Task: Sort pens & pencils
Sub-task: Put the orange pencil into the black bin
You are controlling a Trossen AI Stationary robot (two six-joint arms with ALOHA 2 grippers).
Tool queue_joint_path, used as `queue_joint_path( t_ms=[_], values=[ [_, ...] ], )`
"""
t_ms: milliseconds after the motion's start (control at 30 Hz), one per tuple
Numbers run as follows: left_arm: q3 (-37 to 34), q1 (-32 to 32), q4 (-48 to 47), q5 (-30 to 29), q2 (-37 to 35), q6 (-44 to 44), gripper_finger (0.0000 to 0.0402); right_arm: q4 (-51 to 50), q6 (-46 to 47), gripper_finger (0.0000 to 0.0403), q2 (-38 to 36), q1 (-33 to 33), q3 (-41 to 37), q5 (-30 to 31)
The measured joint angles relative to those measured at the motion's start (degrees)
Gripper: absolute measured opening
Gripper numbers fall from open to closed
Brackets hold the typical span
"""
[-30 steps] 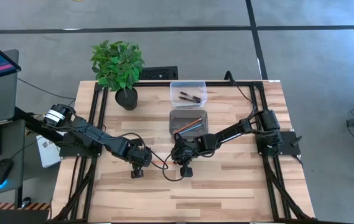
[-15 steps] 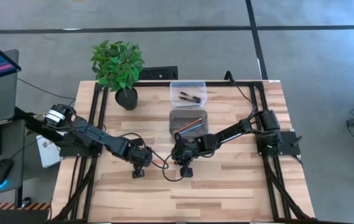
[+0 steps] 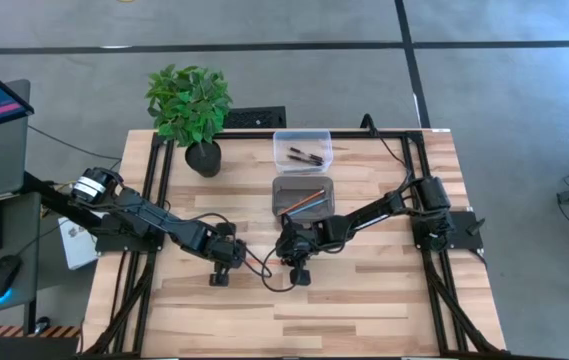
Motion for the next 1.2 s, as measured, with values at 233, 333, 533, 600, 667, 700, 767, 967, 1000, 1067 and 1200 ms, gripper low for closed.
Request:
queue_joint_path(
  t_ms=[233, 333, 533, 600, 667, 700, 767, 967, 1000, 1067, 1200],
  values=[
    [0.0, 0.0, 0.13, 0.0, -0.02, 0.06, 0.0025, -0.52, -0.01, 0.0036, -0.12, 0.0, 0.08, -0.04],
    [0.0, 0.02, 0.31, 0.01, -0.04, -1.5, 0.0025, -1.16, 0.31, 0.0053, -0.12, 0.0, 0.11, -0.06],
    [0.04, 0.04, 0.84, 0.0, -0.02, -3.58, 0.0025, -1.57, 0.72, 0.0077, -0.12, 0.0, 0.13, -0.01],
    [0.11, 0.07, 1.16, 0.0, -0.02, -3.61, 0.0025, -1.88, 1.46, 0.008, -0.12, 0.0, 0.21, 0.0],
    [0.11, 0.07, 1.37, -0.02, -0.02, -4.03, 0.0025, -2.33, 2.73, 0.0081, -0.12, 0.0, 0.24, 0.0],
    [0.11, 0.07, 1.45, -0.02, -0.02, -4.46, 0.0023, -2.51, 3.13, 0.0081, -0.12, 0.0, 0.26, 0.0],
    [0.13, 0.07, 1.61, -0.02, -0.02, -4.62, 0.0015, -2.55, 3.33, 0.008, -0.16, 0.0, 0.26, 0.0],
    [-2.52, 0.13, 5.26, 0.94, -0.33, -5.77, 0.0005, -5.01, 3.15, 0.0079, -0.15, 0.0, 2.25, 0.02],
    [-3.22, 0.13, 6.17, 1.05, -0.45, -6.41, 0.0004, -6.01, 3.04, 0.0079, -0.08, 0.0, 2.9, 0.02],
    [-4.3, 0.13, 7.68, 1.15, -0.54, -7.09, 0.0003, -7.83, 3.02, 0.0079, 0.01, 0.0, 3.94, 0.03],
    [-4.57, 0.13, 9.24, 1.58, -0.55, -6.04, 0.0002, -8.45, 2.91, 0.0079, 0.53, -0.33, 4.26, -0.2]
  ],
)
